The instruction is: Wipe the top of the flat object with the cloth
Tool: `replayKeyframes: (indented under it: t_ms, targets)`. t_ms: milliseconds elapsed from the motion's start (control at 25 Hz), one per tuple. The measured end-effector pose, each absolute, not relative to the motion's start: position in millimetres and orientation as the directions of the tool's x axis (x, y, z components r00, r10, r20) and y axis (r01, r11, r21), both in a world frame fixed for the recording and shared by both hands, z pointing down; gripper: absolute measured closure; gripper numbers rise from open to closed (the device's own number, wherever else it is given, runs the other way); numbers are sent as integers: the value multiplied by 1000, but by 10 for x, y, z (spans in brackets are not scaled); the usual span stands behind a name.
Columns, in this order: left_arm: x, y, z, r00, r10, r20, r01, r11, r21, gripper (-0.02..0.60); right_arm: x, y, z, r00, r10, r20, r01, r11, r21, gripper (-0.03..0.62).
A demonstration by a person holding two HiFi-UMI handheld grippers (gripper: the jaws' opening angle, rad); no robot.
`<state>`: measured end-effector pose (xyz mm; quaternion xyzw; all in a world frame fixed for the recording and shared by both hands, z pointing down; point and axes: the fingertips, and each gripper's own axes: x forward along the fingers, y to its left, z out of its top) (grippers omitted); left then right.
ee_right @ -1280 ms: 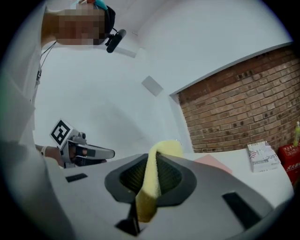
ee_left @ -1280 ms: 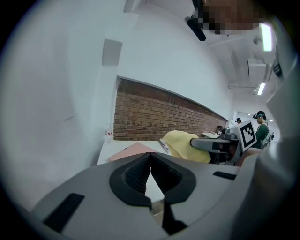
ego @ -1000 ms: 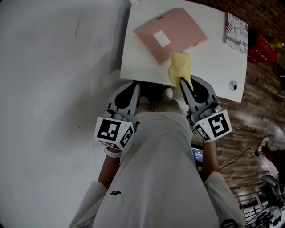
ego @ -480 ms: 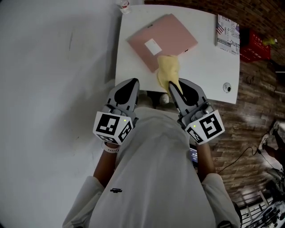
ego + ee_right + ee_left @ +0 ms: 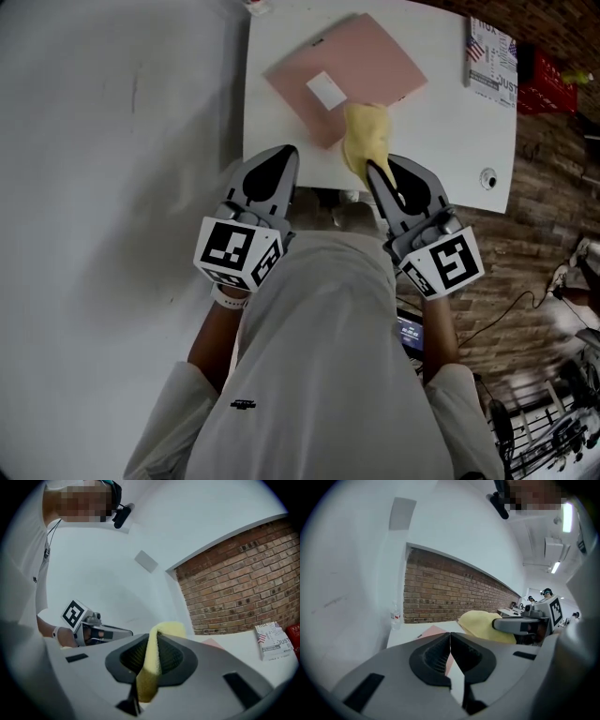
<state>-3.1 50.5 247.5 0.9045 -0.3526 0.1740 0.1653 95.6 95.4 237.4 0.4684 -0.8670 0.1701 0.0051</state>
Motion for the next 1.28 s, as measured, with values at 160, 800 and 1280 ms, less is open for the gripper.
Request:
replayKeyframes:
  t_ms: [160, 800, 1280]
  targets:
    - [-54, 301, 2597, 693, -567, 445, -690, -701, 181, 563, 899, 808, 2522, -580, -790, 197, -803, 514, -301, 557]
    - [-147, -500, 3321, 674, -549, 494, -717, -647, 260, 563, 610, 233, 3220, -676, -665, 318, -737, 610, -291, 546]
    - [-177, -989, 3892, 652, -555, 517, -737, -624, 259, 563, 343, 14, 3564, -761, -582, 286, -648, 662, -377, 545]
